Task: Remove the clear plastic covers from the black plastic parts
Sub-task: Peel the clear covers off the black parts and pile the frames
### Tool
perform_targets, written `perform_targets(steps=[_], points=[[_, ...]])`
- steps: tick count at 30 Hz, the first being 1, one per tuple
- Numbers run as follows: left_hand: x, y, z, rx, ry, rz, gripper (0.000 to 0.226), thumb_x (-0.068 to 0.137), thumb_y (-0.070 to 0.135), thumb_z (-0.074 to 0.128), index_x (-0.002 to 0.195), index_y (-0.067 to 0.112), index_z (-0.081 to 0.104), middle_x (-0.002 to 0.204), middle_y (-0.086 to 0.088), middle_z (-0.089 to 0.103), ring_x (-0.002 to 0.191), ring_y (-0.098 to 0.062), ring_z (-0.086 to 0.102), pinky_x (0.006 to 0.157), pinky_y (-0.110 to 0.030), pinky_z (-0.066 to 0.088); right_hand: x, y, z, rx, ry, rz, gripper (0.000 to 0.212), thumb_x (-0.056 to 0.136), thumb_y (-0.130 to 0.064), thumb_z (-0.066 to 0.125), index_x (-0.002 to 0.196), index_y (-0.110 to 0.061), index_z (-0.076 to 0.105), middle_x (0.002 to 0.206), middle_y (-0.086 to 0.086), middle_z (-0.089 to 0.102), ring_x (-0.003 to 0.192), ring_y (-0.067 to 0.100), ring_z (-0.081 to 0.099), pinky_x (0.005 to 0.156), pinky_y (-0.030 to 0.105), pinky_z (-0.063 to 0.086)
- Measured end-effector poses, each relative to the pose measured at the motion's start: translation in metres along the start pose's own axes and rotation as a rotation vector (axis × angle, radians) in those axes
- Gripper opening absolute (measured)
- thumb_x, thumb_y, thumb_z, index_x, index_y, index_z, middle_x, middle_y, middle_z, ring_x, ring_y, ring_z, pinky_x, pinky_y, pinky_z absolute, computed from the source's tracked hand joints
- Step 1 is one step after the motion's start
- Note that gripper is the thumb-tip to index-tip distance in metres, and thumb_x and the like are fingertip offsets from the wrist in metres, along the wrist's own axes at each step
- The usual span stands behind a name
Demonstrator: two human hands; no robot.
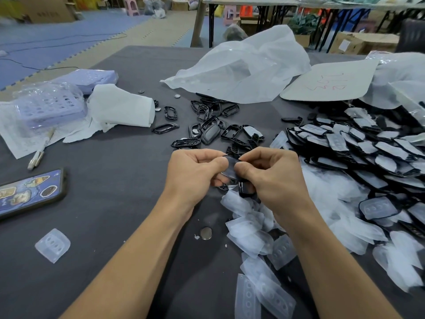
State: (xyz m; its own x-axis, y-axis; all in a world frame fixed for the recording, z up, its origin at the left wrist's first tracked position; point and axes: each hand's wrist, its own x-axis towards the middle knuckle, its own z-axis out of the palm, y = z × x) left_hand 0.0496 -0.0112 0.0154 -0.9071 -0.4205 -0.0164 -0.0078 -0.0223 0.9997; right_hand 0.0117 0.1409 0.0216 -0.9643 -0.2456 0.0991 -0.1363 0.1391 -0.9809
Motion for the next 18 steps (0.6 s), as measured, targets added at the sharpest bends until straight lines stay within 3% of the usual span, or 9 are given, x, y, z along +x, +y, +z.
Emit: perform_targets(steps=[4,7,11,13,15,18], points=[[-0.0019,0.0008,0.0038,-0.058,0.039,0.01,0.017,0.088,-0.006,0.074,0.081,0.01,0.075,0.059,-0.006,0.072,0.045,-0.014,0.065,0.047,-0.021,0.053,0.0007,-0.001,0.0028,0.138,0.015,0.033,0.028,0.089,0.004,0.073,0.068,-0.014,0.077,0.056,0.004,0.067,0.042,0.014,0.054,0.042,0.025,0.048],[-0.0026,-0.0011,0.0042,-0.051,0.036,0.046,0.019,0.089,-0.002,0.074,0.08,0.015,0.078,0.062,-0.007,0.074,0.049,-0.014,0.067,0.051,-0.021,0.055,0.0029,0.001,0.0029,0.067,0.056,-0.014,0.035,0.095,0.004,0.065,0.078,-0.023,0.079,0.067,0.001,0.074,0.051,0.012,0.064,0.053,0.028,0.054],[-0.0033,-0.0045,0.001,0.153,0.033,0.158,0.007,0.079,0.027,0.079,0.081,0.032,0.083,0.066,0.002,0.076,0.05,-0.012,0.066,0.052,-0.025,0.053,0.0027,0.0023,0.0026,-0.101,0.048,-0.12,0.028,0.096,0.0,0.064,0.089,-0.021,0.081,0.073,-0.004,0.076,0.061,0.008,0.067,0.061,0.028,0.056],[-0.0019,-0.0058,0.0006,0.172,0.034,0.174,0.005,0.075,0.032,0.08,0.076,0.035,0.082,0.06,0.002,0.073,0.043,-0.012,0.06,0.05,-0.026,0.048,0.0024,0.0018,0.0026,-0.119,0.026,-0.131,0.027,0.096,0.001,0.063,0.09,-0.018,0.081,0.072,-0.003,0.075,0.06,0.014,0.068,0.057,0.029,0.057],[0.0,-0.0062,0.0015,0.154,0.058,0.168,0.005,0.073,0.029,0.079,0.071,0.033,0.082,0.054,-0.001,0.069,0.04,-0.013,0.055,0.05,-0.026,0.046,0.0019,0.0005,0.0031,-0.081,-0.002,-0.094,0.029,0.098,0.003,0.059,0.092,-0.015,0.081,0.076,0.003,0.076,0.064,0.026,0.071,0.058,0.036,0.06],[0.0014,-0.0065,0.0021,0.097,0.103,0.152,0.011,0.074,0.021,0.08,0.068,0.03,0.082,0.05,0.002,0.065,0.037,-0.013,0.052,0.047,-0.022,0.044,0.0011,-0.0018,0.0037,0.059,0.0,-0.015,0.03,0.099,0.003,0.056,0.097,-0.014,0.081,0.082,0.009,0.078,0.071,0.035,0.074,0.057,0.034,0.057]])
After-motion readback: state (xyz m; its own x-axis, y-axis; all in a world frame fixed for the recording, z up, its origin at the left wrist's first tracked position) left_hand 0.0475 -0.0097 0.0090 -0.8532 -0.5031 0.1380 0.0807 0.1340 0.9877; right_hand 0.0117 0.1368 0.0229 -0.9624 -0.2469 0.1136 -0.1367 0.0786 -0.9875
